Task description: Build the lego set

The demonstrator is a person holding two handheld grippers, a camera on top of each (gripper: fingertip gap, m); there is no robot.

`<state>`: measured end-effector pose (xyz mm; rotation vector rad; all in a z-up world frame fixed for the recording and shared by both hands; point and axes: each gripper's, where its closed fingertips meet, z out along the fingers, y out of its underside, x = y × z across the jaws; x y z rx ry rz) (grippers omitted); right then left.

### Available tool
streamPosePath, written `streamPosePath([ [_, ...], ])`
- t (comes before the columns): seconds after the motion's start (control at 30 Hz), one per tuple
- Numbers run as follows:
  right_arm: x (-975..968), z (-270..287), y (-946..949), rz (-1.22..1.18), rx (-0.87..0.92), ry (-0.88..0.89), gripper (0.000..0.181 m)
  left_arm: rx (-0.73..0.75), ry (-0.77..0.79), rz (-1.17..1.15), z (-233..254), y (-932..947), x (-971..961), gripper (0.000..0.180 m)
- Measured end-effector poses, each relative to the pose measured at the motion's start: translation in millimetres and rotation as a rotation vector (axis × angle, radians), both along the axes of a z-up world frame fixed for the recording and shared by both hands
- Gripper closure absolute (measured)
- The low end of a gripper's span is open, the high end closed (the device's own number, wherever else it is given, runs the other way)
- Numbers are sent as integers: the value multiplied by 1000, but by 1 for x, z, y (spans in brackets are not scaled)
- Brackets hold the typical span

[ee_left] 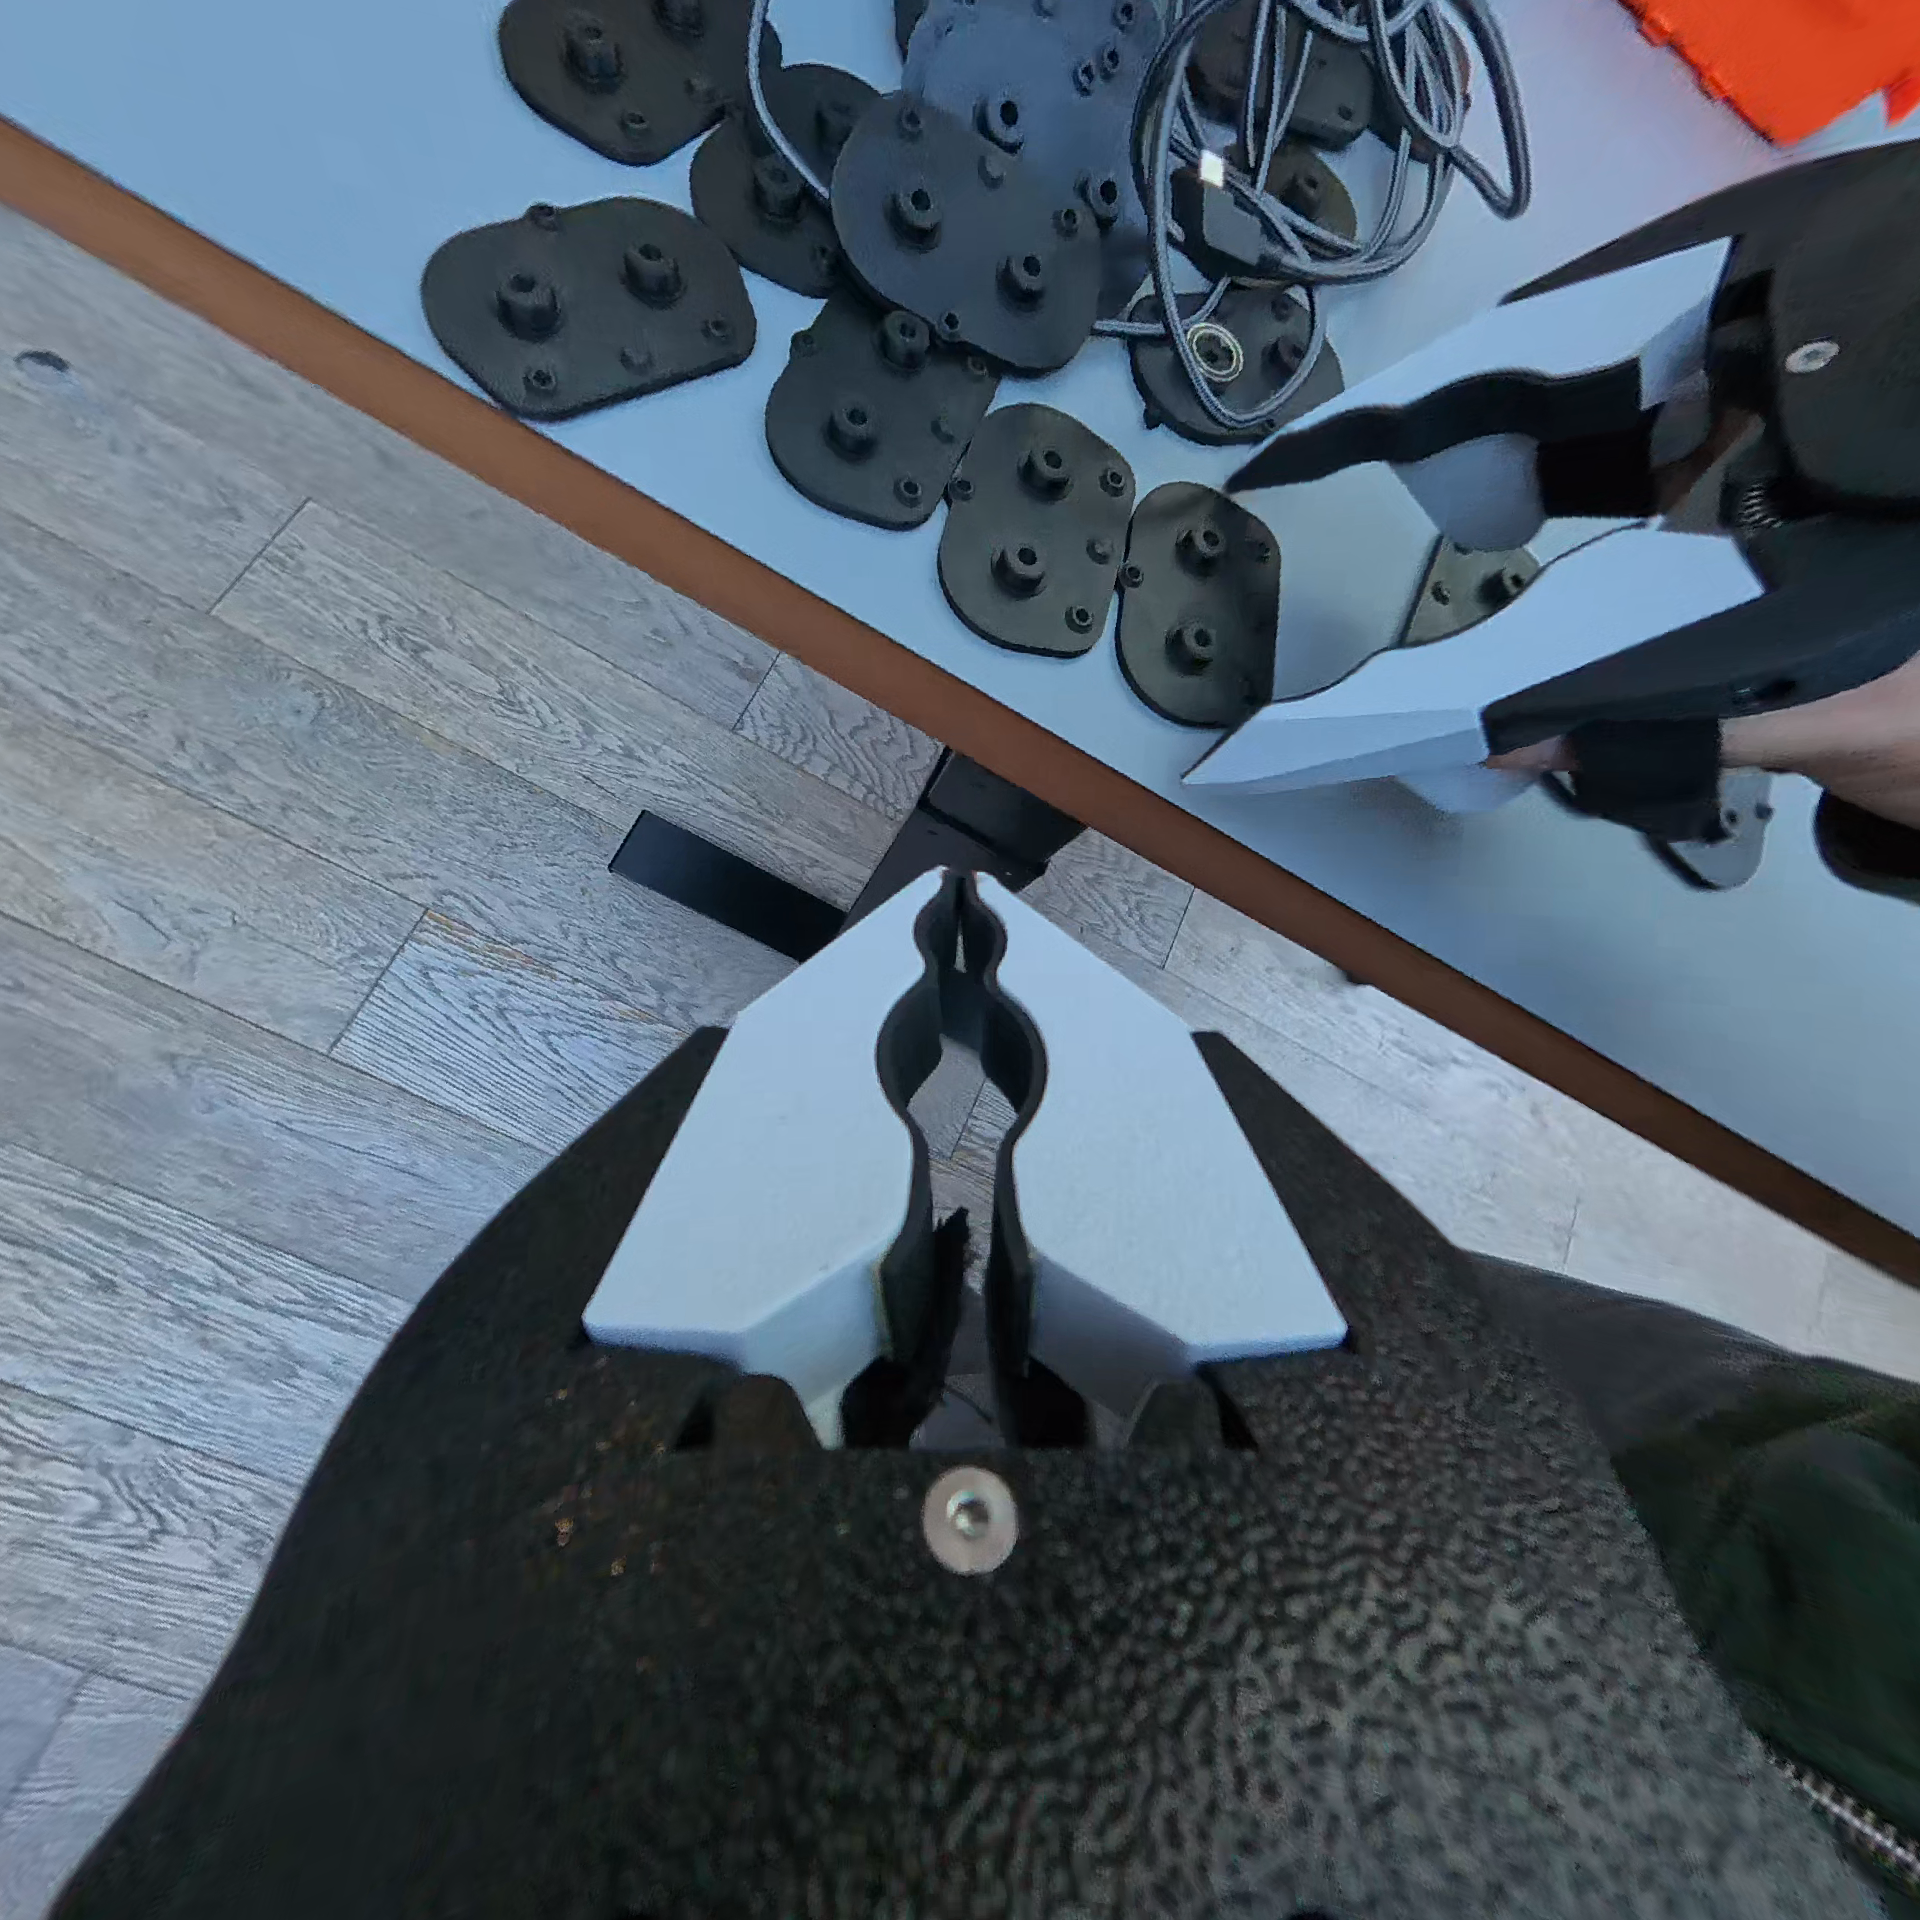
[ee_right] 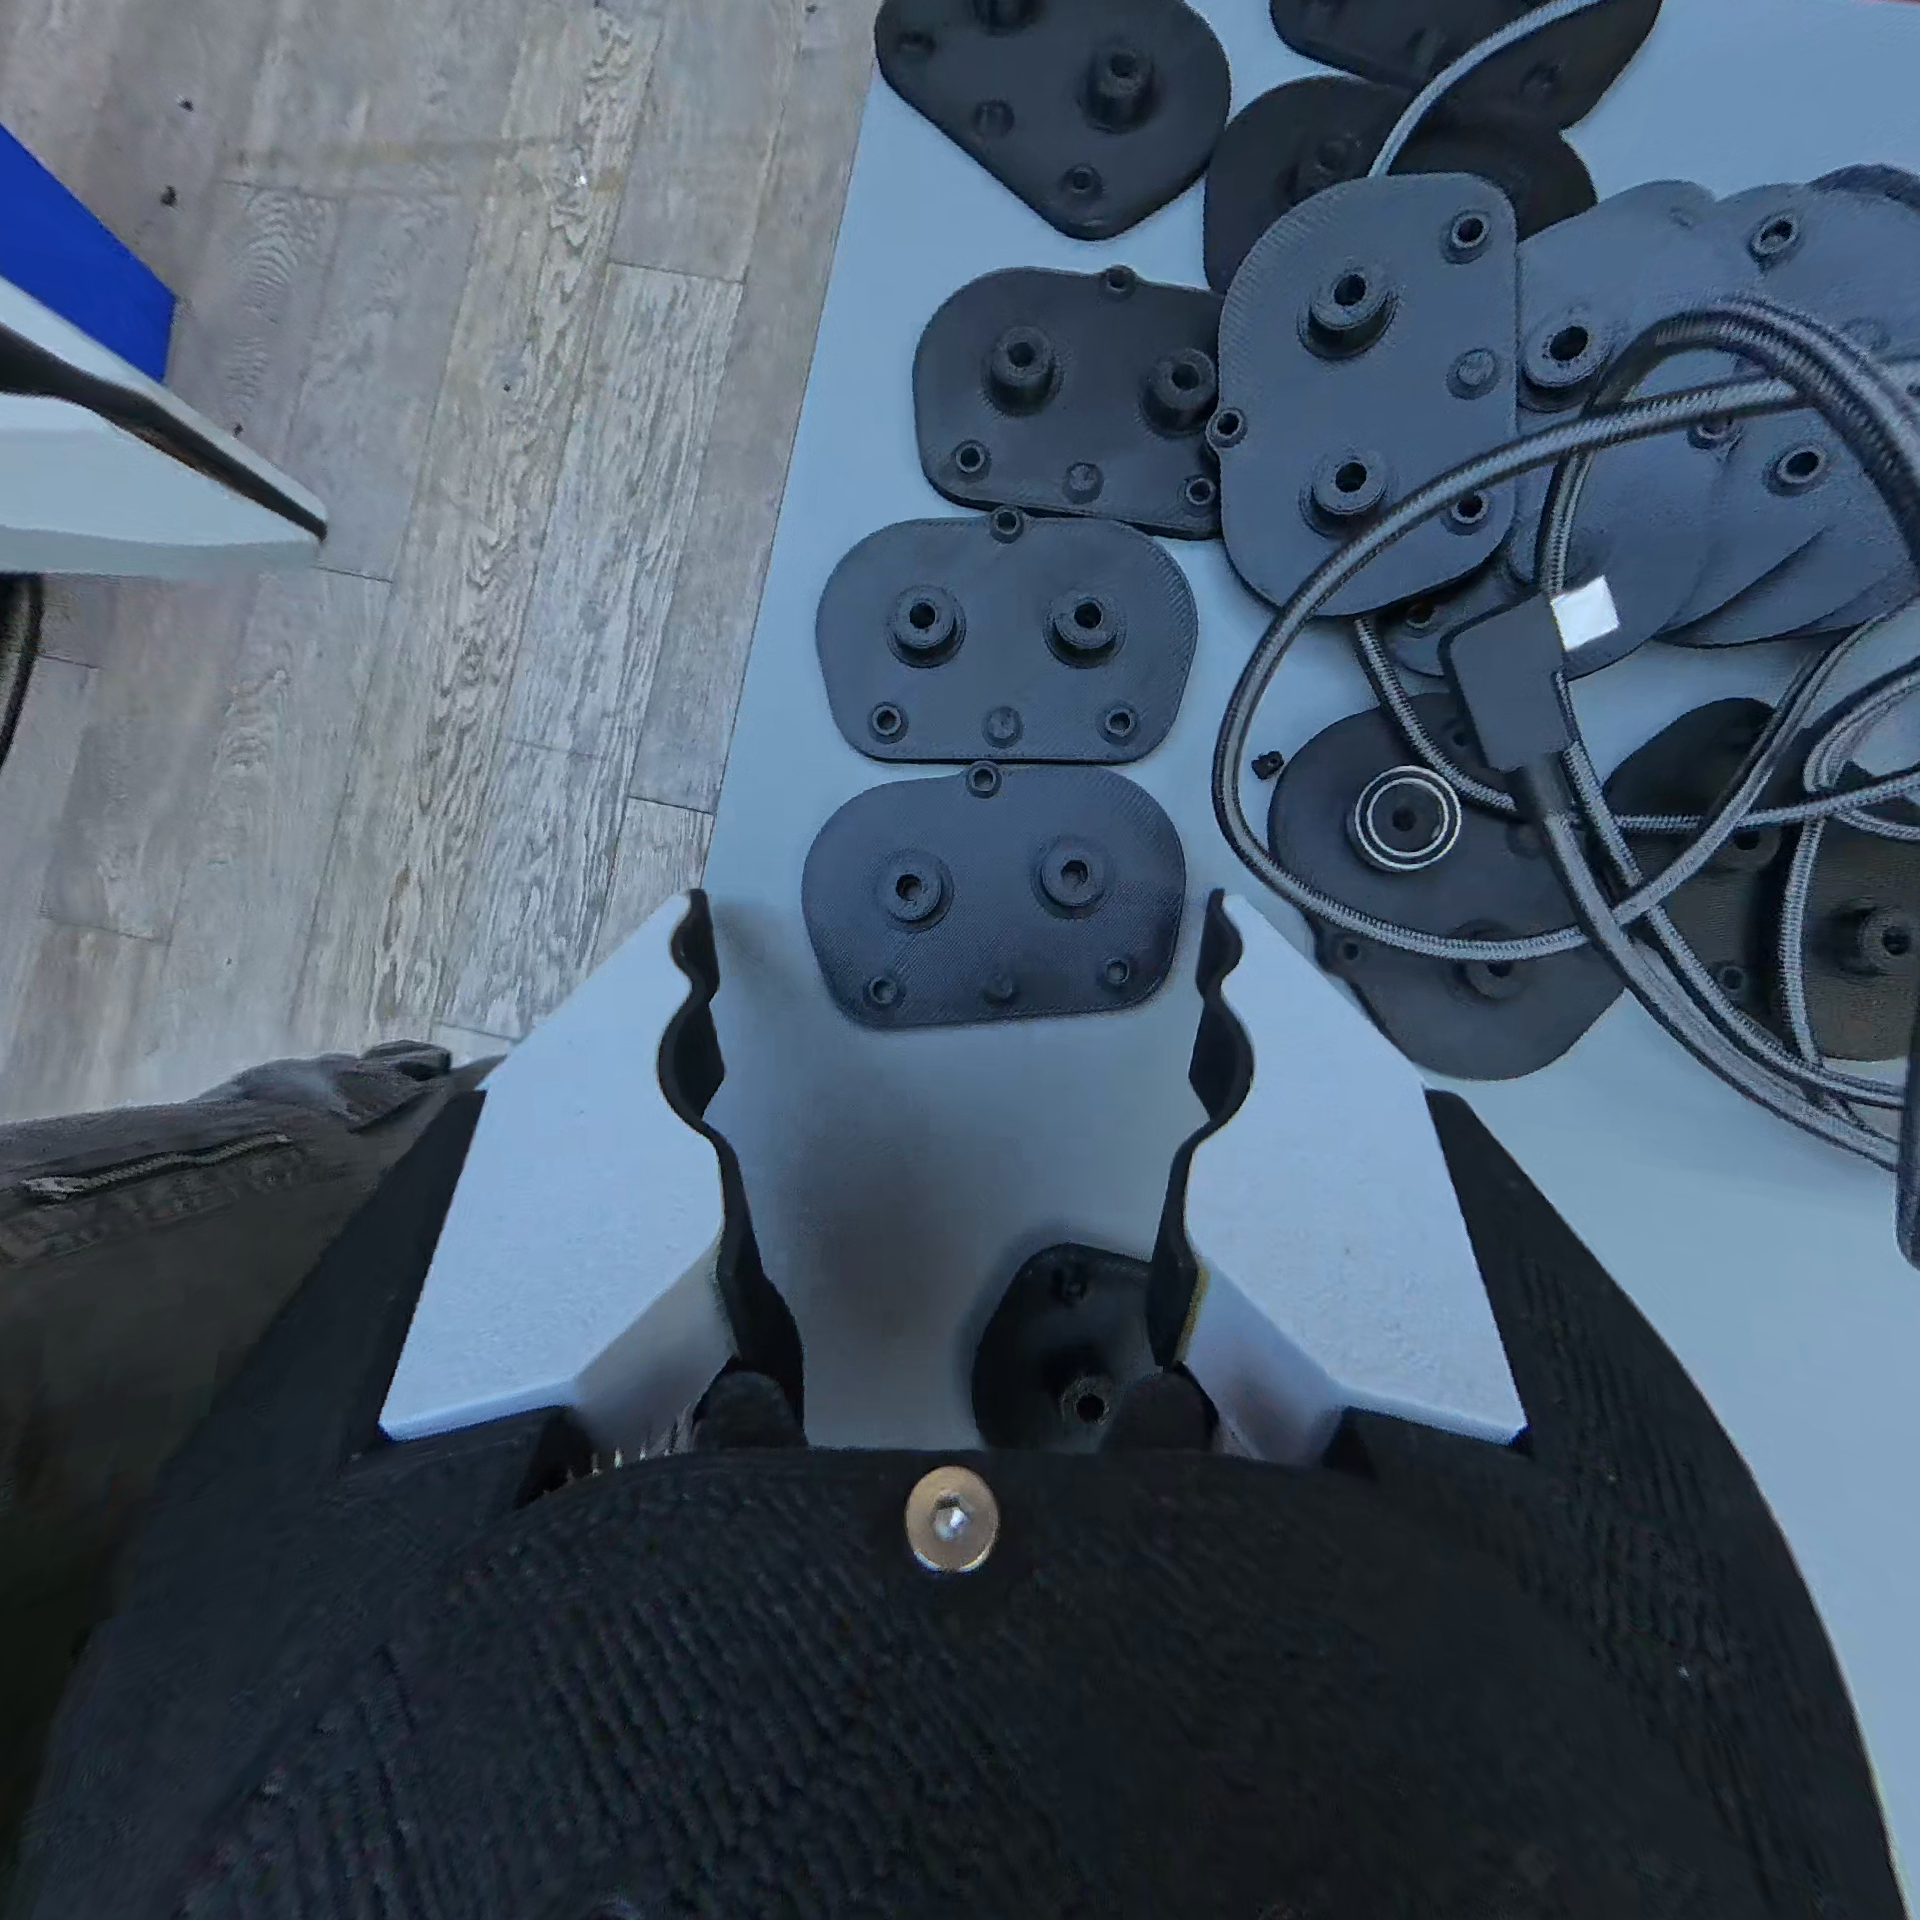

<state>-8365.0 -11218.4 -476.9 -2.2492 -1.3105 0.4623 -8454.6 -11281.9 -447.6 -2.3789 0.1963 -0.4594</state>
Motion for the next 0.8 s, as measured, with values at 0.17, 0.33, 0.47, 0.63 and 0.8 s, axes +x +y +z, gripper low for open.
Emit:
streamPosePath([
  [0.17,-5,-1,6,-15,28,-35,103,-7,0,-130,-1,14,-4,180],
  [0.33,1,-1,4,-73,28,-38,109,7,-15,-250,1,22,8,180],
  [0.47,10,-1,4,-128,24,-43,109,22,-17,-340,4,27,24,180],
  [0.63,23,-1,6,-184,30,-52,108,41,-17,-406,7,32,36,180],
  [0.8,20,11,-8,-133,127,-21,104,46,-23,-425,8,32,35,180],
])
